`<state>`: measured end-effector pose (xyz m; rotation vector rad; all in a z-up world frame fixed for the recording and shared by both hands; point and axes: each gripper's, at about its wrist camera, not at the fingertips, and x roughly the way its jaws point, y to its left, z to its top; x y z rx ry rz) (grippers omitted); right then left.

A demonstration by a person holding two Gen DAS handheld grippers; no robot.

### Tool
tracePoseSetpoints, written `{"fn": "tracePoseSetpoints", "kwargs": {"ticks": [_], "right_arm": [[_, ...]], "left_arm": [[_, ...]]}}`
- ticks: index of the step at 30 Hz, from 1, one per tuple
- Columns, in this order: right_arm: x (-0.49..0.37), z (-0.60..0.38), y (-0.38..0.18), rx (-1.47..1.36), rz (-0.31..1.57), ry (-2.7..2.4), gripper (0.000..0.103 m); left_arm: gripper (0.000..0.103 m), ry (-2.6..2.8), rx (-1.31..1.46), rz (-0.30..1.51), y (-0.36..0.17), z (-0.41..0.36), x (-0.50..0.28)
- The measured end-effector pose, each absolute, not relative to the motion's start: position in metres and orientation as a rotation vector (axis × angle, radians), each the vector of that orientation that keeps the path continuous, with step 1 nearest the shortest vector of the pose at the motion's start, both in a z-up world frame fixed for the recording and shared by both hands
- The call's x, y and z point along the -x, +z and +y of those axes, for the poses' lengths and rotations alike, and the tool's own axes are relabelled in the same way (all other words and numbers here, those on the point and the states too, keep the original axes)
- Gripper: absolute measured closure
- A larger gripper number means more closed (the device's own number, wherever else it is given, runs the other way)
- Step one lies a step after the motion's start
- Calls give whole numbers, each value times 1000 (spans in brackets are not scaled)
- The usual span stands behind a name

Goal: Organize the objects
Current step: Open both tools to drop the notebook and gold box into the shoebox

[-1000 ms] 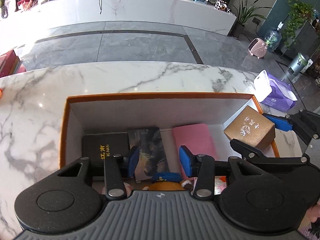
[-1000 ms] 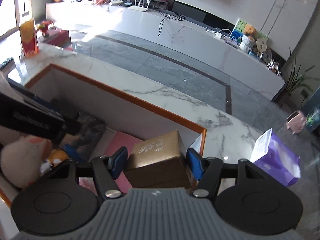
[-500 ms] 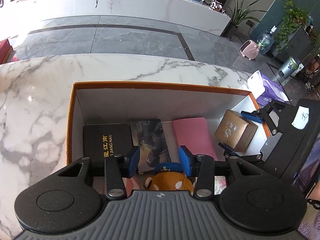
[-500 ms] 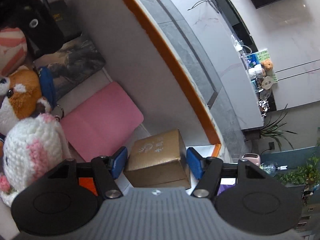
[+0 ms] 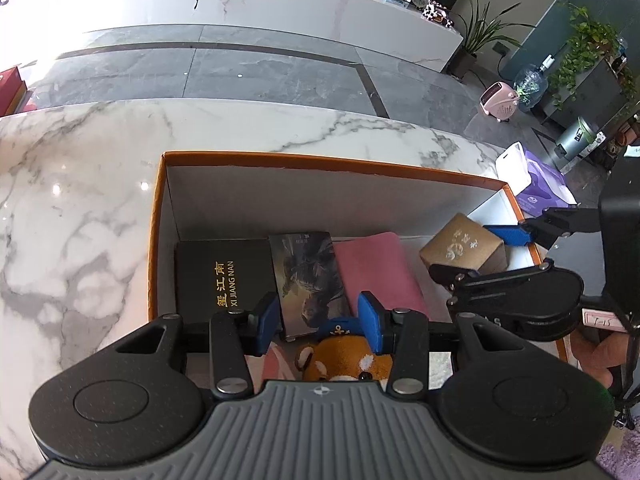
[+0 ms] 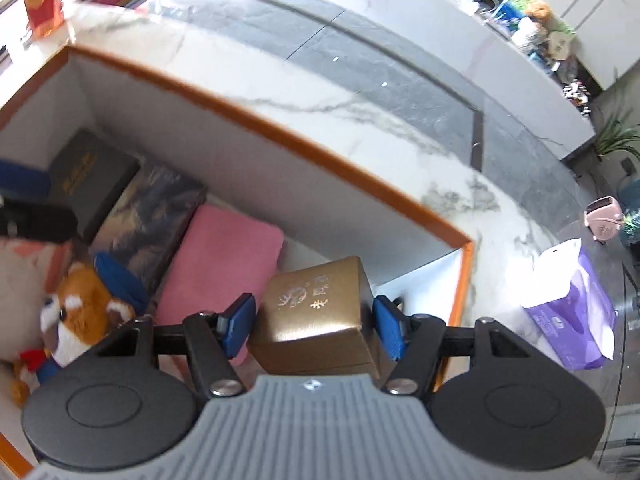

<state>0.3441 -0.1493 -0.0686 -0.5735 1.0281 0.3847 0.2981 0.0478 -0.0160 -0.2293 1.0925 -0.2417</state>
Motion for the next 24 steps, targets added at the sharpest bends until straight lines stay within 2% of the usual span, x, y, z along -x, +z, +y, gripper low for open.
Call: {"fn": "tracePoseSetpoints", "kwargs": {"ticks": [9,22,24], "right_arm": [[-361,-151,-78,309,1001,270,39],[-360,-160,-66,378,985,291,40],[-355,-162,-63,402,986,322,51]], "left_arm": [[53,-233,223,1100,-17,47,-296],[53,-242,222,1104,-17,44,-294],[53,-244,220,1103,-16,44,-293]]}}
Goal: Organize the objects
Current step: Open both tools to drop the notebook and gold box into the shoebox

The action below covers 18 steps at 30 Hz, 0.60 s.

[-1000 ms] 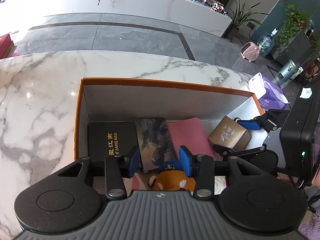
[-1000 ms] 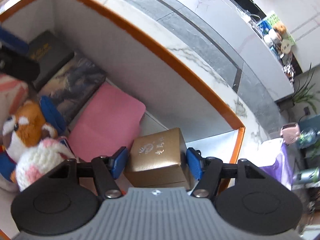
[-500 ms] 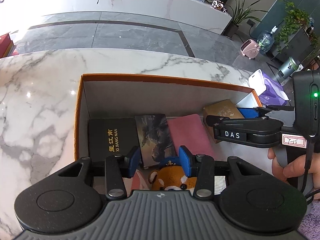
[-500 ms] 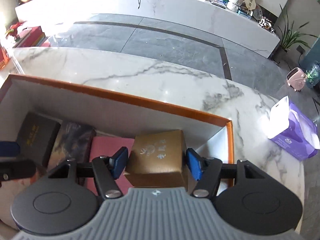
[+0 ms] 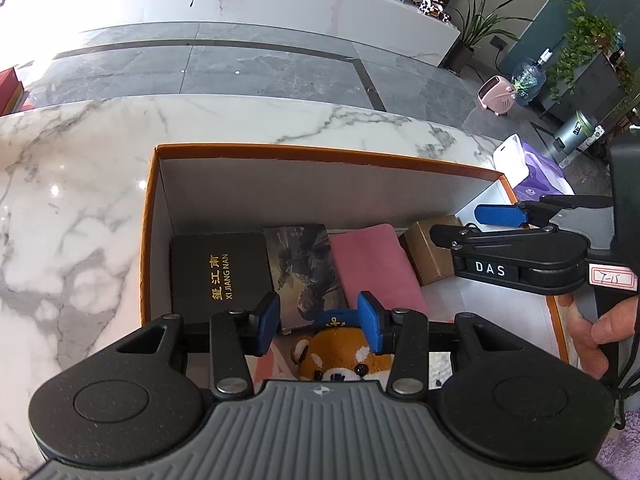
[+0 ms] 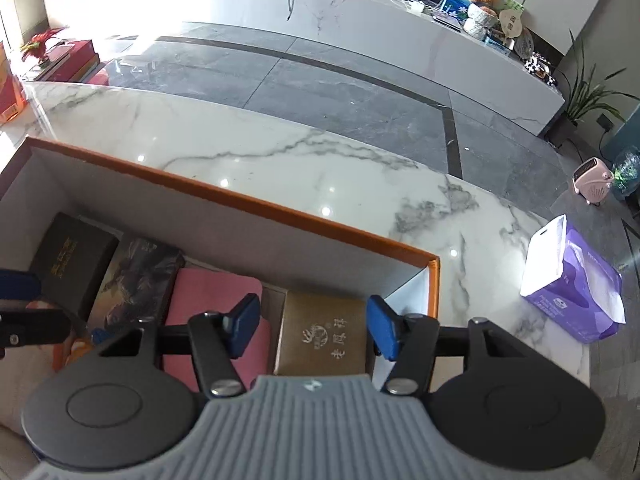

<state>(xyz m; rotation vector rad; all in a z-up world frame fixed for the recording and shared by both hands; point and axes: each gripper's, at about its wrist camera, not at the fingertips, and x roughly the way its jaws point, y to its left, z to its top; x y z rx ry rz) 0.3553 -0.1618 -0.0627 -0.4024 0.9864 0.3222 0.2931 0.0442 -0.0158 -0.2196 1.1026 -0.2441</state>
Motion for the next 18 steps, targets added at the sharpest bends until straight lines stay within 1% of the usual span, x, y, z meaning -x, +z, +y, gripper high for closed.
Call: {"fn": "tracePoseSetpoints", "kwargs": {"ticks": [2,3,4,5,6,8,11,14,15,18], "right_arm": [[-350,-163,-61,423,1009,353,60],[-347,-164,-62,431,1033,372,67],[-345,-164,-63,436,1062,391,72],[-343,-165,-66,441,1095,404,79],[-340,-165,-69,446,1130,410,84],[-336,-163,-78,469,1162,400,90],[-335,-161,-91,504,1156,377,91],[-343,-164,-94,443,1150,388,93],[-345,-164,-94,425,1143,393,95],[-348,-166,-95,373,1168,397,96]], "left_arm": [[53,-245,216,1100,-15,44,-292],[53,-245,216,1098,-14,44,-292],[53,-244,216,1096,-14,45,-291],[53,-241,218,1095,-13,45,-291],[53,-238,220,1094,-13,45,-291],[53,-233,220,1095,-14,46,-290],[53,-236,214,1092,-14,47,-288],[53,-232,205,1090,-13,49,-286],[53,-227,204,1090,-13,50,-286],[53,-222,204,1090,-12,51,-286]]}}
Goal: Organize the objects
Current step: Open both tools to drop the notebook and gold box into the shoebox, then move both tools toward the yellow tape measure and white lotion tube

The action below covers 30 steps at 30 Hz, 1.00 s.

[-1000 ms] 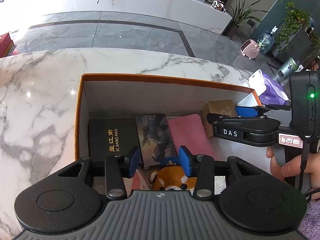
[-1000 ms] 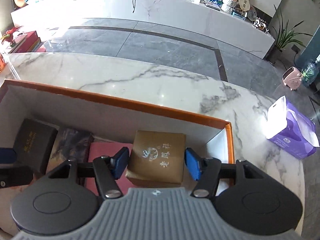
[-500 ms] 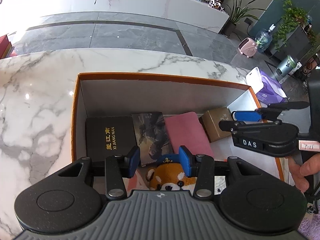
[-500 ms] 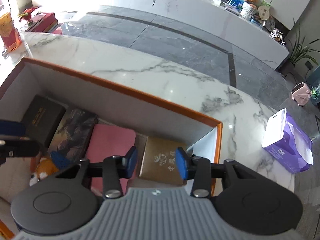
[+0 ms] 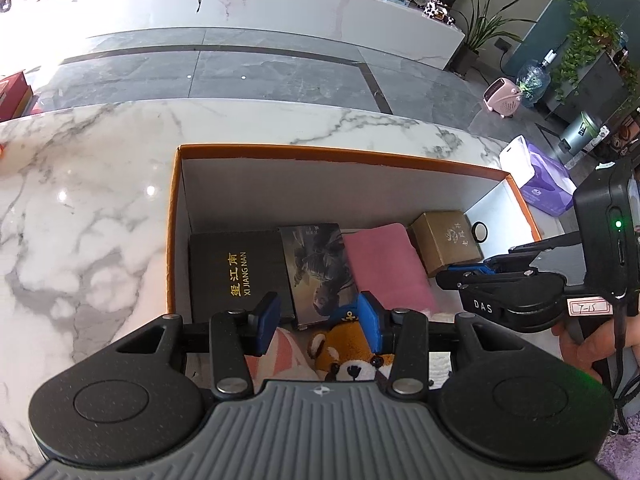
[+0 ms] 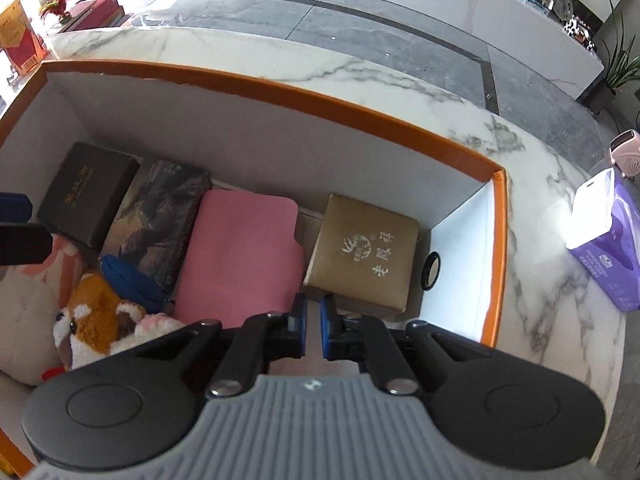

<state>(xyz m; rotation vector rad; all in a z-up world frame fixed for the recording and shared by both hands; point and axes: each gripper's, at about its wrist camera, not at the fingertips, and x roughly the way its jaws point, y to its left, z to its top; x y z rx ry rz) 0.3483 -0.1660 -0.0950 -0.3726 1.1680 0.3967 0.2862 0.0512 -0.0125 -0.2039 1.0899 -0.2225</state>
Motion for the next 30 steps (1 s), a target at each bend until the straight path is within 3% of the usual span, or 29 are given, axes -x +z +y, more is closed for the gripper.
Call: {"fn": "tracePoseSetpoints", "kwargs": {"ticks": [10,22,26,30], "right_arm": [[-309,-170,-60,326,1106,448,95],[-191,-202,11,138,893,587,89],[-147,-212,-3,92,858,583,76],[-114,-215,-35,37,874,559,74]], "left_arm": [[53,-267,146,1038,14,43,-253],[51,-265,83,1000,61,57,-141],[42,-169,106,1078,42,67,-110],[31,-80,164,1125,18,77,-87]]}}
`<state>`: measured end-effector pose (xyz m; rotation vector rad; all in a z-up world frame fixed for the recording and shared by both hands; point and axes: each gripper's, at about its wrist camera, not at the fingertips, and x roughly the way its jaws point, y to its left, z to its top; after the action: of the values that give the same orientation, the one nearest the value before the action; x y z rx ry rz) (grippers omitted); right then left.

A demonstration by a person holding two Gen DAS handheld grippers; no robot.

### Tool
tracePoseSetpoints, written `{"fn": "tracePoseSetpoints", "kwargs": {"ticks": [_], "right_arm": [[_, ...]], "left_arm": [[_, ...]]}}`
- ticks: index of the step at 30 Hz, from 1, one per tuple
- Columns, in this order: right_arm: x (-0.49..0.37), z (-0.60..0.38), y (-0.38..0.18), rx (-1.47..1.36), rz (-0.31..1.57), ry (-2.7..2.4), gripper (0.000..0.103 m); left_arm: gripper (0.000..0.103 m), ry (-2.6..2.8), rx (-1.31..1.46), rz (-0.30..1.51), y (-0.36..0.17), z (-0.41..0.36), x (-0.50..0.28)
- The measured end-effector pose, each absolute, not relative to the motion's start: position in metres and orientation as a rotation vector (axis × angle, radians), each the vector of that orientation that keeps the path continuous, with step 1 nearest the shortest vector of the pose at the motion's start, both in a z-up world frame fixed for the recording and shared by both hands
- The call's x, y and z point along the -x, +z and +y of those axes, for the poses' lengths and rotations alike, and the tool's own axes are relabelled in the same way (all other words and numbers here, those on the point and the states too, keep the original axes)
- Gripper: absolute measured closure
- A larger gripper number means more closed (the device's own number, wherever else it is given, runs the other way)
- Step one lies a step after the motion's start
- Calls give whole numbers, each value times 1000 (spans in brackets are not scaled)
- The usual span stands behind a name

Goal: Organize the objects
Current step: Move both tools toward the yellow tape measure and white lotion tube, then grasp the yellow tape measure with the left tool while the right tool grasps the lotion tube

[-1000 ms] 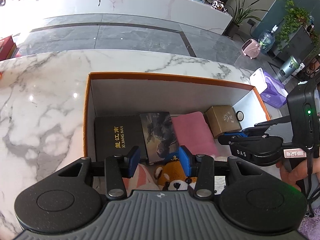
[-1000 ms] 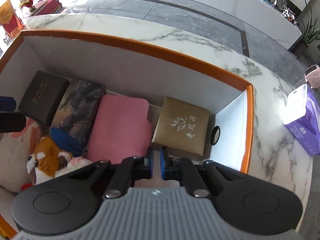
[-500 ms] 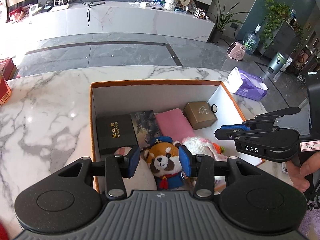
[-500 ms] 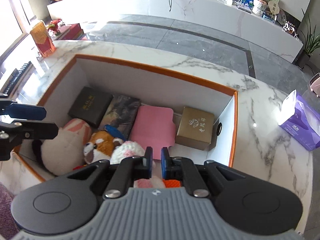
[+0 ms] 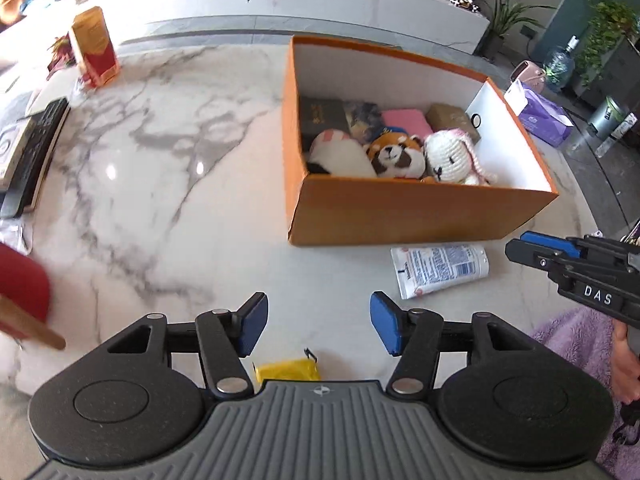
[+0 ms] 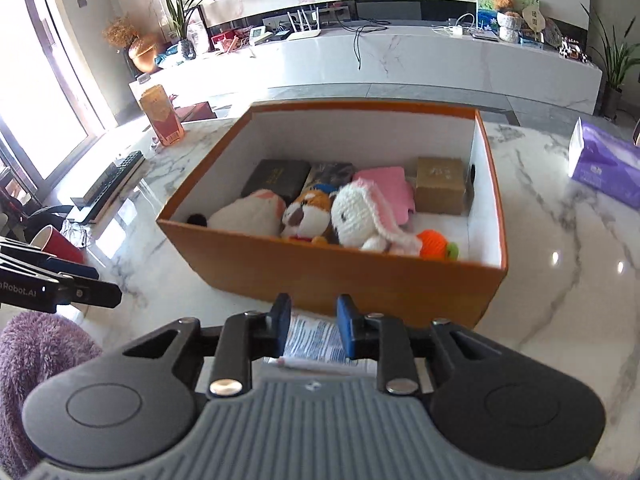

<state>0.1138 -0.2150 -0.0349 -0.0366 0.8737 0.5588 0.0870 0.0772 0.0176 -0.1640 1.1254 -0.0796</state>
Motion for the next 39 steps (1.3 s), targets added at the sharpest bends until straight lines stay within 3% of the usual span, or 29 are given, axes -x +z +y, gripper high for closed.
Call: {"fn": "tracePoseSetpoints", "kwargs": {"ticks": [5,13,22,26,31,39], "right_arm": [[-86,-217,-68,19,860,514,67],[-72,-216,-106,79,836,502,59],[-76,-215,-117,67,844,503,58],[-74,-213,-119,83,839,505,58],[-73,-211,-120,91,836,510,58],[-74,-197,-119,148,833,570,58]], "left_arm": [[23,-14,186,1172,-8,76,-66],[20,64,96,1266,-46,64,-60],[18,92,1,1296,-64,55,-64],[20,91,-12,1309,-68,53,-66],[37,95,-5,1302,-69,55,-65],[38,57,100,1266,-68,60,-72]]}}
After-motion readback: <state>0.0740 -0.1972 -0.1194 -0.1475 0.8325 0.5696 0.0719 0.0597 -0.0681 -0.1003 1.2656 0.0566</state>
